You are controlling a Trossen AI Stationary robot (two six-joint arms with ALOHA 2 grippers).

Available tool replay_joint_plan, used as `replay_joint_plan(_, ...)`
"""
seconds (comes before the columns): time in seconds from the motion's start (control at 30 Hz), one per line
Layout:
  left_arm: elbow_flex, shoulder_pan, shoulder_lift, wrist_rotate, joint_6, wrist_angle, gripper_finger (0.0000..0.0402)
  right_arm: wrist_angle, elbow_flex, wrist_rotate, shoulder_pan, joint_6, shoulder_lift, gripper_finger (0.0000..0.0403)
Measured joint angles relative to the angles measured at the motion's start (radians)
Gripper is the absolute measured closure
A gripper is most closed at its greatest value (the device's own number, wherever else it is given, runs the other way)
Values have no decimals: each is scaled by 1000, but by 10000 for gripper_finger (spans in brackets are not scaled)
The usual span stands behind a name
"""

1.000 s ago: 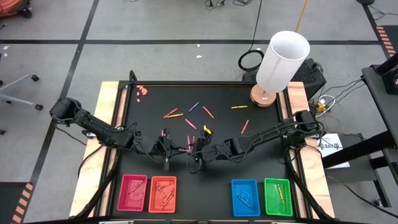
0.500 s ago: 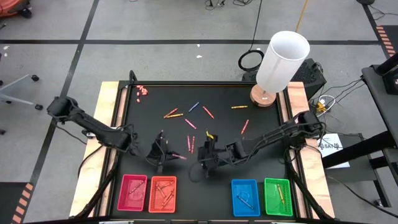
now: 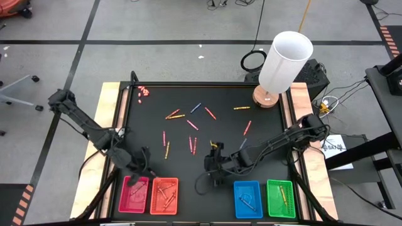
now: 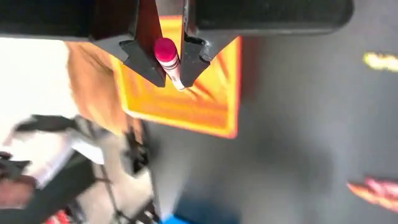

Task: Sort crayons
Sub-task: Put the red crayon into the red bin

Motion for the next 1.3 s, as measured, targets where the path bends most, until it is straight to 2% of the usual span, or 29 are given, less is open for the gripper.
replay_joint_plan(0.1, 0, -45, -34, 78, -90, -65, 370, 0, 0, 0, 8, -15, 0, 181)
replay_joint_plan(0.27, 0, -119, -51, 233, -194, -83, 370, 6, 0, 0, 9, -19, 0, 181)
replay_joint_plan(0.37, 0, -159, -50, 275, -220, -90, 370, 14, 0, 0, 6, -22, 0, 181)
replay_joint_plan(0.67, 0, -210, -45, 232, -376, -255, 370, 21, 0, 2, -2, -22, 0, 181)
replay_joint_plan(1.03, 0, -218, 4, 194, -381, -263, 366, 23, 0, 3, -1, -22, 0, 181)
replay_joint_plan(1.13, 0, -218, 20, 194, -367, -255, 345, 25, 0, 4, -1, -22, 0, 181)
replay_joint_plan(1.3, 0, -218, 39, 191, -354, -255, 284, 41, 0, 4, -1, -22, 0, 181)
